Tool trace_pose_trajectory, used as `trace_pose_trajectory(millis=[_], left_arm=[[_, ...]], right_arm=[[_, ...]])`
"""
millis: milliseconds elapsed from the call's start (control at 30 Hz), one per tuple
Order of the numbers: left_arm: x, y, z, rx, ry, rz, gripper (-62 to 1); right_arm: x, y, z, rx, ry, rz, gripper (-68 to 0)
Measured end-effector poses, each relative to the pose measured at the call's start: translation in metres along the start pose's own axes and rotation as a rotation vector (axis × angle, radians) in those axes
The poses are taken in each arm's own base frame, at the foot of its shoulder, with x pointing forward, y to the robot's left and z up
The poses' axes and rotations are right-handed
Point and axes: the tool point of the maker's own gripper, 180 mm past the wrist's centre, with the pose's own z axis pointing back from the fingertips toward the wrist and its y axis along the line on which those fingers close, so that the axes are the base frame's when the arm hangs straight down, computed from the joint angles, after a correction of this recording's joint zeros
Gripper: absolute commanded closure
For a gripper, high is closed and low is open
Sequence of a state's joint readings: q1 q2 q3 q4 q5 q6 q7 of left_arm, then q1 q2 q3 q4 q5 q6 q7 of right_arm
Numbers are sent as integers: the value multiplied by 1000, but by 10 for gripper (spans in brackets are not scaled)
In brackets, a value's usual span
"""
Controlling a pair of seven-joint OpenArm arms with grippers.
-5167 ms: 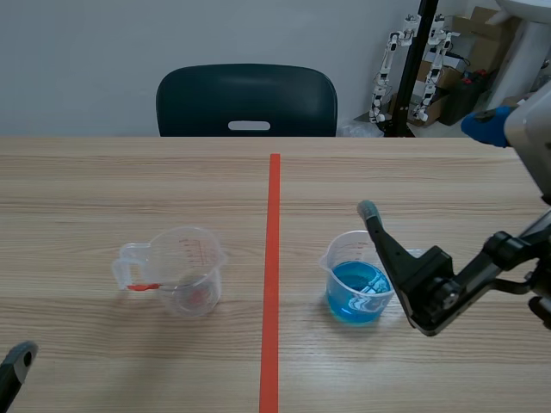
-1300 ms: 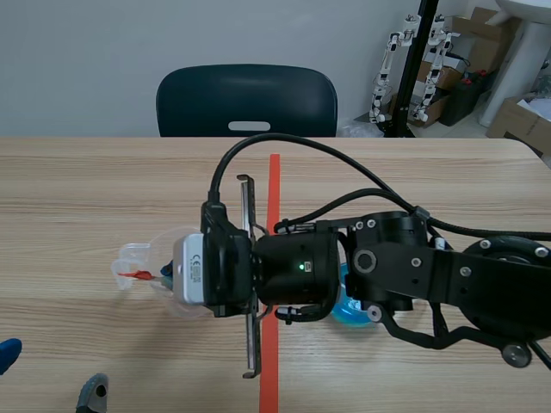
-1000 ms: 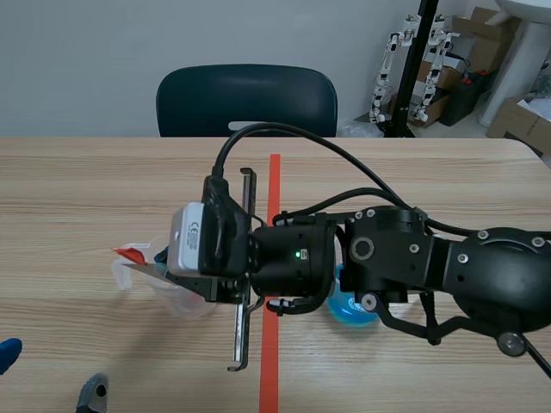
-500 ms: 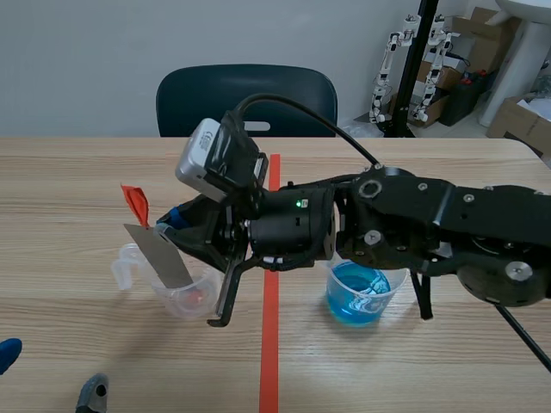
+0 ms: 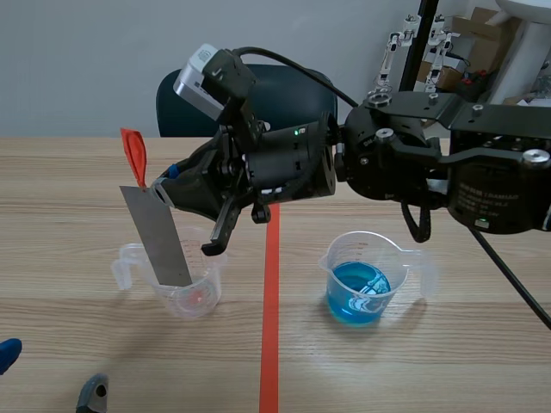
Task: Do the redox reaction experiment. lift the metal plate out of the left beaker
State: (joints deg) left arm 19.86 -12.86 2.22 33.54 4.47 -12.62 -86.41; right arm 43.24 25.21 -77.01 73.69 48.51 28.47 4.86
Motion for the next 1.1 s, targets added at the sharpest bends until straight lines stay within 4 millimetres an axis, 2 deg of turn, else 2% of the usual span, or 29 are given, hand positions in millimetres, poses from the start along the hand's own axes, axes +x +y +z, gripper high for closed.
trace_pose_trajectory(millis=[233, 400, 667, 933, 1100], left_arm=[[0, 0, 0, 0, 0, 0, -623], [0, 0, 0, 0, 0, 0, -623], [0, 0, 0, 0, 0, 0, -623], [0, 0, 0, 0, 0, 0, -623], [0, 0, 0, 0, 0, 0, -623]], right_arm=[[14, -3, 4, 60, 37, -43, -7], [21, -16, 8, 26, 65, -24, -7], [67, -9, 19, 34, 5, 48, -7], [87, -3, 24, 52, 3, 44, -7], [98, -10, 30, 36, -12, 41, -7]])
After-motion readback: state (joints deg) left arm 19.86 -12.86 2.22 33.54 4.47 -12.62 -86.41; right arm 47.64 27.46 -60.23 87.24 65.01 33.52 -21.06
